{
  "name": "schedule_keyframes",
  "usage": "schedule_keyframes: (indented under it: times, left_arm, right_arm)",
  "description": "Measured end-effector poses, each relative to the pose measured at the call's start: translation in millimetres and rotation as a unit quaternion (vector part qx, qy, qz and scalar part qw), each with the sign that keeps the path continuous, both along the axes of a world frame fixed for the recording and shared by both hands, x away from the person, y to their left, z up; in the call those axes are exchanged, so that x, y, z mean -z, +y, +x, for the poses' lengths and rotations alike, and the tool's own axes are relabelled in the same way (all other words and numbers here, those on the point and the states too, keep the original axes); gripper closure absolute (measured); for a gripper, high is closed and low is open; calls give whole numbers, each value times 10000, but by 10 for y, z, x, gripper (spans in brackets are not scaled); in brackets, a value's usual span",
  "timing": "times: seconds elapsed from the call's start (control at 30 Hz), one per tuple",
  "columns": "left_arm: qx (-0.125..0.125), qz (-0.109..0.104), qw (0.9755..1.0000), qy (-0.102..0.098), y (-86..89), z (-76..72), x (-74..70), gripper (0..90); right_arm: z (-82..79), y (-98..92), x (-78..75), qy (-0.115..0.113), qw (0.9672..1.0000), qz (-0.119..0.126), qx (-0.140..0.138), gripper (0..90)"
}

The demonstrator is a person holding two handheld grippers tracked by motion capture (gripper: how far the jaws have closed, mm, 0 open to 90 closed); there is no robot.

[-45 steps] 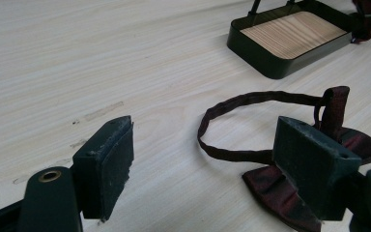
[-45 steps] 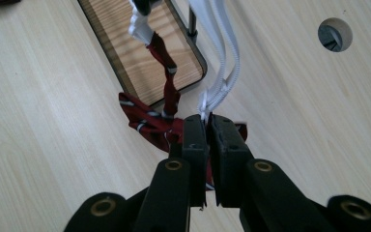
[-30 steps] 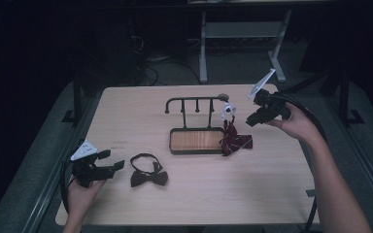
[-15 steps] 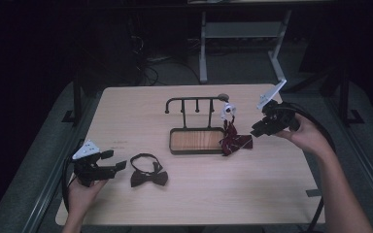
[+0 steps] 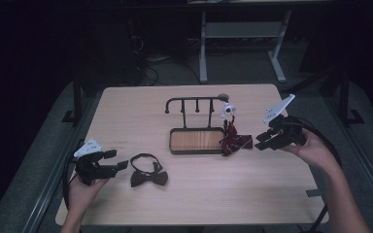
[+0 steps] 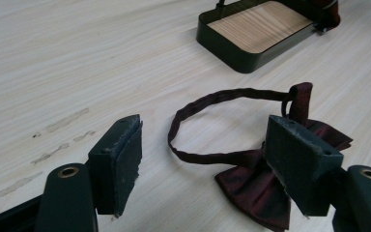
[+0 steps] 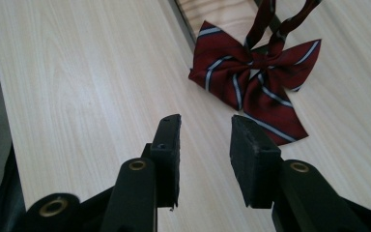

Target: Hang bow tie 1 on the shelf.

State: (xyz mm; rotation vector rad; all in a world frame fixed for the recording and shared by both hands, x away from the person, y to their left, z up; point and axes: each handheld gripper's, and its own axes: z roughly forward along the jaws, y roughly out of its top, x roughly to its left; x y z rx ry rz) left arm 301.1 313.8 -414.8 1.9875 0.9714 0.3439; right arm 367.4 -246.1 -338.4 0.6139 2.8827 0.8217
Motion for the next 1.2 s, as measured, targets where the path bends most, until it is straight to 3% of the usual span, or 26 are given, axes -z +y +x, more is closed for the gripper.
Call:
schedule_keyframes:
  times: [0.3, 0.37, 0.6, 1.2]
  left_arm:
    - [254, 175, 9995, 116, -34, 52, 4, 313]
    - [253, 106, 9994, 191, -43, 53, 13, 325]
    - [320, 212, 9988, 293, -56, 87, 42, 337]
    - [215, 214, 9970, 712, -64, 281, 168, 433]
  right_arm:
    - [-146, -94, 169, -5, 9999, 140, 13, 596]
    - [-161, -107, 212, 21, 9999, 145, 22, 592]
    - [-230, -155, 321, 54, 9997, 210, 84, 574]
    - [-415, -208, 438, -31, 9993, 322, 209, 549]
